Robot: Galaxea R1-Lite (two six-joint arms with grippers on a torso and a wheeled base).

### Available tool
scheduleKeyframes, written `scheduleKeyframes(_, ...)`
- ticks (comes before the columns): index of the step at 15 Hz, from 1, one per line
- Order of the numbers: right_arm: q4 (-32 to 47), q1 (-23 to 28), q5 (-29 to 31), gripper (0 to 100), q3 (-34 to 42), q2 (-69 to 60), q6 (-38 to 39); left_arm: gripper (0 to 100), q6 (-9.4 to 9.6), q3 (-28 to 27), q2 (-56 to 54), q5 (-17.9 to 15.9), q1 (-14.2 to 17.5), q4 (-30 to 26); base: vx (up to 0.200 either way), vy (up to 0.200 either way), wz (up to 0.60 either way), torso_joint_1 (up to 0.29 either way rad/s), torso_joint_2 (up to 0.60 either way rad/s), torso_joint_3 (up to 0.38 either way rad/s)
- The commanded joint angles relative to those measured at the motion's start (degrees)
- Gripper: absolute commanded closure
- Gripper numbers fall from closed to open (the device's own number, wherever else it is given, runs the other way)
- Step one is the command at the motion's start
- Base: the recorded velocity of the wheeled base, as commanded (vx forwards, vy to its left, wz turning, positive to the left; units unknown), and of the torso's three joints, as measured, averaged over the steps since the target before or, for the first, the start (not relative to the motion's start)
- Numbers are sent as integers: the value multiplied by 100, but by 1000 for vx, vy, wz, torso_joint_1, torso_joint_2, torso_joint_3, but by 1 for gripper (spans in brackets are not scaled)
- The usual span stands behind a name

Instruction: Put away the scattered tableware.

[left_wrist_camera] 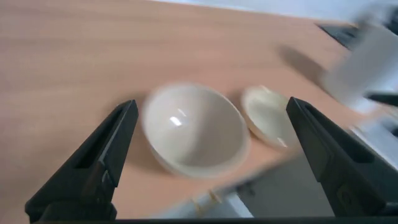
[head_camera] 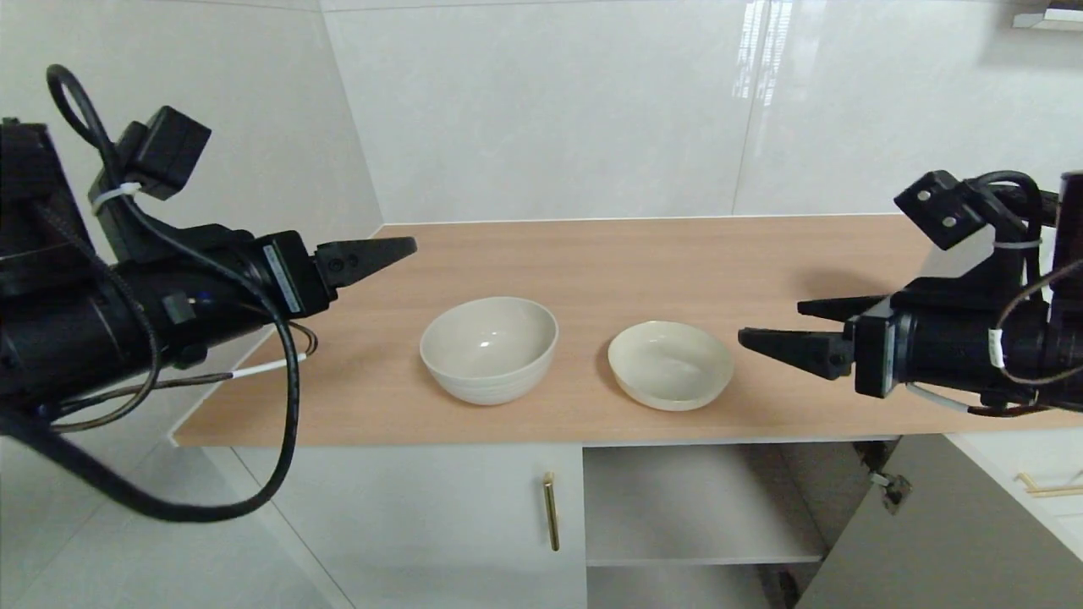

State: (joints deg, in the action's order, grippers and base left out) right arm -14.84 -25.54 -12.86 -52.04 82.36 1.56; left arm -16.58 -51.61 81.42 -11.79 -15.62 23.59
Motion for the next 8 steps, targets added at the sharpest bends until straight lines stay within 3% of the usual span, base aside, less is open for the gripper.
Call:
scheduleKeyframes(1, 1932, -118, 741, 0, -1643, 738, 995, 0, -3, -912, 665, 309, 24, -838, 0, 0, 0, 0, 0, 0)
scheduleKeyframes(2, 2450, -215, 855, 0, -2073, 834, 1531, 0, -3, -1281, 779, 344, 24, -1735, 0, 0, 0, 0, 0, 0)
scheduleKeyframes(3, 2494, -223, 943, 0, -2152, 870, 1734, 0, -3, -1597, 911, 353, 24, -2543, 0, 0, 0, 0, 0, 0)
scheduleKeyframes(4, 2486, -232, 1172, 0, -2143, 931, 1742, 0, -38, -1861, 1078, 379, 24, -3036, 0, 0, 0, 0, 0, 0)
scheduleKeyframes(6, 2459, -259, 2095, 0, -2179, 1265, 1742, 0, -241, -2010, 1456, 660, 32, -3106, 0, 0, 0, 0, 0, 0)
scheduleKeyframes(8, 2319, -355, 2631, 0, -2205, 1520, 1751, 0, -293, -2107, 1790, 1047, -12, -3106, 0, 0, 0, 0, 0, 0)
